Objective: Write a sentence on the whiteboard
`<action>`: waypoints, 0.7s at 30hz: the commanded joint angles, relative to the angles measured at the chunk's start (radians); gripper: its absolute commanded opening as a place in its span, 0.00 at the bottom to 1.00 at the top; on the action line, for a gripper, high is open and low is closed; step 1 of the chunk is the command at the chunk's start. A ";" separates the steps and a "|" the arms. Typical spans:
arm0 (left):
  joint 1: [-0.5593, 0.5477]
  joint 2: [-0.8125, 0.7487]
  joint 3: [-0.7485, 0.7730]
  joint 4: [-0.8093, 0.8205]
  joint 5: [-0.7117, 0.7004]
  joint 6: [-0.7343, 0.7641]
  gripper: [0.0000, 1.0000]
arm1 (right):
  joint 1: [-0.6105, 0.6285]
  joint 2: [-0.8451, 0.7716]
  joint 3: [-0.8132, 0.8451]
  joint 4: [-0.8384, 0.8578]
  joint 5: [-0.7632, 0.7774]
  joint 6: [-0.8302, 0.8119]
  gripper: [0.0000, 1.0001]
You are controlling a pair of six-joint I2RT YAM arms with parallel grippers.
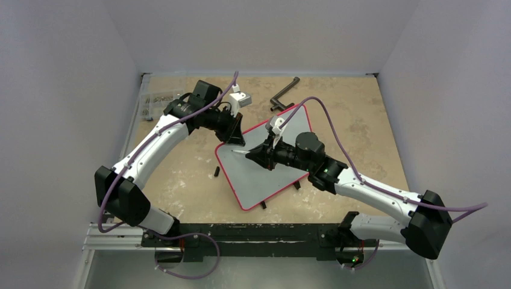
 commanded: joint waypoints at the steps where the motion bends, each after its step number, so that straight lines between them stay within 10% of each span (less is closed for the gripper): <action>1: -0.024 0.045 -0.046 -0.029 -0.264 0.125 0.00 | 0.009 0.020 0.049 0.043 0.040 -0.026 0.00; 21: -0.024 0.048 -0.043 -0.032 -0.266 0.125 0.00 | 0.019 -0.048 -0.107 -0.014 0.078 -0.013 0.00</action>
